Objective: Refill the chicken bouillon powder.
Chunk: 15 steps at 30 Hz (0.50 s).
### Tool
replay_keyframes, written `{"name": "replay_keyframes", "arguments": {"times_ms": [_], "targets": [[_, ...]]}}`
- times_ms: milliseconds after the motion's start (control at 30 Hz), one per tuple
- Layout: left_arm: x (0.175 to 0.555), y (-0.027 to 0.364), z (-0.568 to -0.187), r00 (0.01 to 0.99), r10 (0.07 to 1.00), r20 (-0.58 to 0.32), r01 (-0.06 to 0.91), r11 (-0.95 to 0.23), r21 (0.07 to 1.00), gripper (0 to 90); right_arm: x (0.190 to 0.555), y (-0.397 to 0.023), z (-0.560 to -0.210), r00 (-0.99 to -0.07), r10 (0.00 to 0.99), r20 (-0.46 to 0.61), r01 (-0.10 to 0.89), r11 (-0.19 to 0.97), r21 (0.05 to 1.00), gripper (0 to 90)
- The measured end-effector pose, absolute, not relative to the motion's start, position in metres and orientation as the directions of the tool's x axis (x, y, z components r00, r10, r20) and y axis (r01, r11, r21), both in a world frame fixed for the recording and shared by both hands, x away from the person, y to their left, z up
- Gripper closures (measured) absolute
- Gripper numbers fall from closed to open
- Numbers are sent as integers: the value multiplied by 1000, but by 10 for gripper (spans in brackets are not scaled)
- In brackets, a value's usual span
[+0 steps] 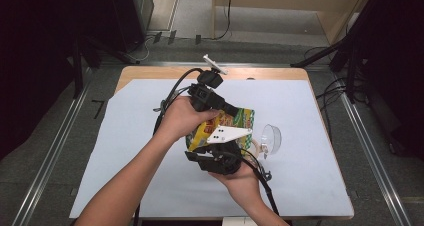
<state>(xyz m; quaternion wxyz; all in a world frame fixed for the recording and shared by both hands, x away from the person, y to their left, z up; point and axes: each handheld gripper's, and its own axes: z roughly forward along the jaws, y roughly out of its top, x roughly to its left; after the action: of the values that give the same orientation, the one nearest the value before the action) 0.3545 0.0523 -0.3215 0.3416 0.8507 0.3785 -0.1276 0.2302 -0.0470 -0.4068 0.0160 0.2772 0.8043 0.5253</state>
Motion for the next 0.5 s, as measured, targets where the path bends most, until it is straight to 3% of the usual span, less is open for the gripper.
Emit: {"name": "replay_keyframes", "arguments": {"times_ms": [500], "targets": [[352, 51, -320, 686, 561, -464, 726, -484, 489, 788, 230, -47, -407, -845, 463, 266, 430, 294, 854, 719]]}}
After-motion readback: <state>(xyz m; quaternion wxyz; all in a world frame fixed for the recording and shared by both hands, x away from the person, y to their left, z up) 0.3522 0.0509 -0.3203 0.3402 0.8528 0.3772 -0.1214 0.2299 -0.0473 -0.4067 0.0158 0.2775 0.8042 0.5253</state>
